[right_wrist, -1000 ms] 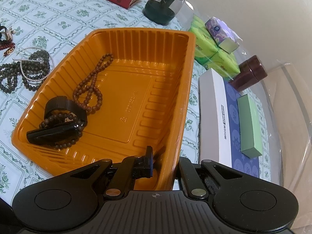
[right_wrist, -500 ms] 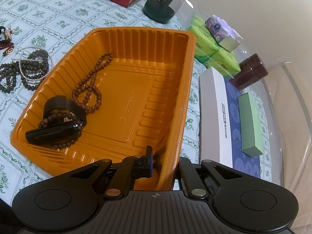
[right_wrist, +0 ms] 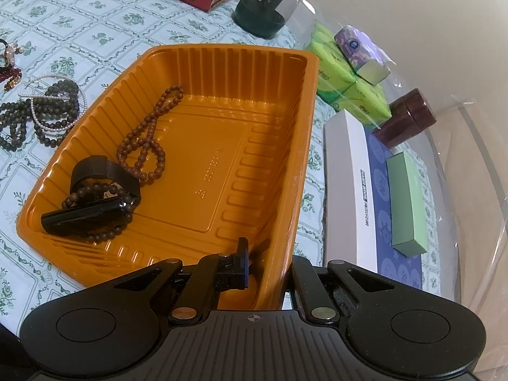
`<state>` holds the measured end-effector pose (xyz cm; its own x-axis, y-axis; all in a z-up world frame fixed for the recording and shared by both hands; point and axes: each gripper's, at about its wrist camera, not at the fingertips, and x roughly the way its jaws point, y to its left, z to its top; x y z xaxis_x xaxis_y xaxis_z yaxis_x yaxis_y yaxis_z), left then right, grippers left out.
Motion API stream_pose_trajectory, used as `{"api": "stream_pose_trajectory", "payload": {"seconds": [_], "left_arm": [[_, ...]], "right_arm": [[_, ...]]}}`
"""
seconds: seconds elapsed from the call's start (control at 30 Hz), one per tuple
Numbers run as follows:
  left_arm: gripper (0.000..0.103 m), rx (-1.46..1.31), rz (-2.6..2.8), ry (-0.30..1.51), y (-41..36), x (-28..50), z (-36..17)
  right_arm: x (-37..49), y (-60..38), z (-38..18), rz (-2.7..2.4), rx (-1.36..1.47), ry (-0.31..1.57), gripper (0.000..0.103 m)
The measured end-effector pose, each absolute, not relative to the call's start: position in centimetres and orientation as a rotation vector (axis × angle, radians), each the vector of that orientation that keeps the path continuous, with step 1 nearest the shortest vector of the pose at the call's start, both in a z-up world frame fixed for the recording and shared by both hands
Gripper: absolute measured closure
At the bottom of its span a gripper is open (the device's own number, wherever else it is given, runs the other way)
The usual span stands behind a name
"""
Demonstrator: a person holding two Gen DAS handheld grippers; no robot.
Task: Organize jewelry
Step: 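Grasp the silver watch from the pile with the left tool, then carry the silver watch into the tray and open the left tool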
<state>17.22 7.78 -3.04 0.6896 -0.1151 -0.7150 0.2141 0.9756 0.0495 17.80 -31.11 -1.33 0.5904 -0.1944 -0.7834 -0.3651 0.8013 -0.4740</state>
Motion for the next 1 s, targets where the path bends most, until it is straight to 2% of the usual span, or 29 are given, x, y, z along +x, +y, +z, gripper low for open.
{"api": "stream_pose_trajectory", "payload": {"seconds": [0.5,1.0], "left_arm": [[0.096,0.103,-0.213,0.690,6.9,16.1,1.6],[0.096,0.048,-0.477,0.675,-6.3,16.9,2.5]], "right_arm": [[17.7,-31.1,-1.3,0.107,-0.656,0.953,0.096],[17.7,-31.0,-1.2,0.109,-0.662,0.947,0.096]]}}
